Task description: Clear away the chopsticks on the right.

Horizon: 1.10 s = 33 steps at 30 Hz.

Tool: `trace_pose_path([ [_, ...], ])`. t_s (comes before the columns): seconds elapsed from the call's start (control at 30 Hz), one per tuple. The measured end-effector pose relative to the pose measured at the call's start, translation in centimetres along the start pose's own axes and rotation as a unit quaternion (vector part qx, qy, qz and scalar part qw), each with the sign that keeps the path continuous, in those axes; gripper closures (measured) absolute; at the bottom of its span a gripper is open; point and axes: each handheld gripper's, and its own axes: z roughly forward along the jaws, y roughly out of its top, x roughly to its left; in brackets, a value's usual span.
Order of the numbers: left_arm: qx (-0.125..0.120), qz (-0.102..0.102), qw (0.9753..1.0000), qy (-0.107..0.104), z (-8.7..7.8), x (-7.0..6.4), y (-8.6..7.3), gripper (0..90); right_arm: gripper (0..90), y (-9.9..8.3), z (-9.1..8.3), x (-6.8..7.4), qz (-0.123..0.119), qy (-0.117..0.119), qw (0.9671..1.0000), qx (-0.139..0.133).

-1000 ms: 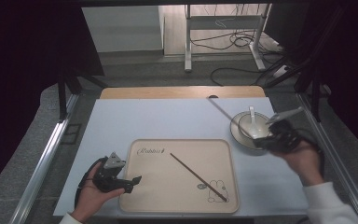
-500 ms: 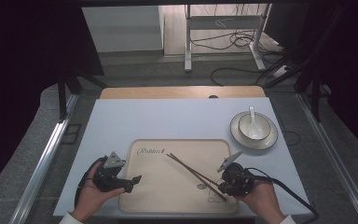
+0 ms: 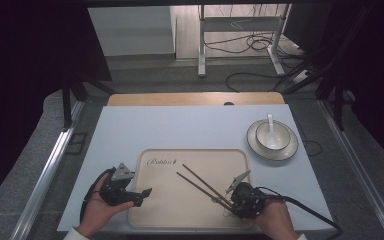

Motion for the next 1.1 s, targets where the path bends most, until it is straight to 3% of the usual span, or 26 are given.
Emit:
trace_pose_path([
  [0.13,0.001,0.0,1.0,0.001,0.0,0.0,0.0,16.2,58.3,1.7,-1.0,0.2,-0.013,0.007,0.9978,-0.064],
  [0.2,0.0,0.0,1.0,0.002,0.0,-0.1,0.1,16.2,58.5,3.6,-1.0,0.7,-0.036,0.036,0.9936,-0.101],
  [0.3,-0.002,-0.001,1.0,0.004,-0.1,-0.1,0.1,16.2,67.6,7.3,0.4,1.4,-0.056,0.076,0.9888,-0.116],
  [0.37,-0.003,-0.003,1.0,0.005,-0.1,0.1,0.0,16.2,79.0,9.9,1.9,1.8,-0.075,0.087,0.9869,-0.113],
  [0.43,-0.003,-0.005,1.0,0.005,-0.2,0.2,-0.2,16.2,85.0,11.5,3.2,1.7,-0.077,0.099,0.9858,-0.111],
  [0.57,-0.003,-0.009,0.9999,0.007,-0.4,0.5,-0.4,16.2,89.4,14.2,5.6,0.4,-0.053,0.089,0.9889,-0.107],
  [0.73,-0.005,-0.011,0.9999,0.009,-0.6,0.5,-0.7,16.2,89.4,15.1,7.6,-1.1,-0.038,0.082,0.9914,-0.095],
  [0.8,-0.004,-0.012,0.9999,0.01,-0.7,0.6,-0.7,16.2,89.4,15.0,7.8,-1.6,-0.024,0.083,0.9914,-0.098],
  [0.93,-0.004,-0.011,0.9999,0.011,-0.7,0.4,-0.7,16.2,89.5,14.9,7.5,-2.3,-0.014,0.034,0.9945,-0.098],
  [1.1,-0.003,-0.01,0.9999,0.011,-0.7,0.3,-0.7,16.2,89.5,14.1,7.1,-4.5,0.027,0.018,0.9936,-0.108],
])
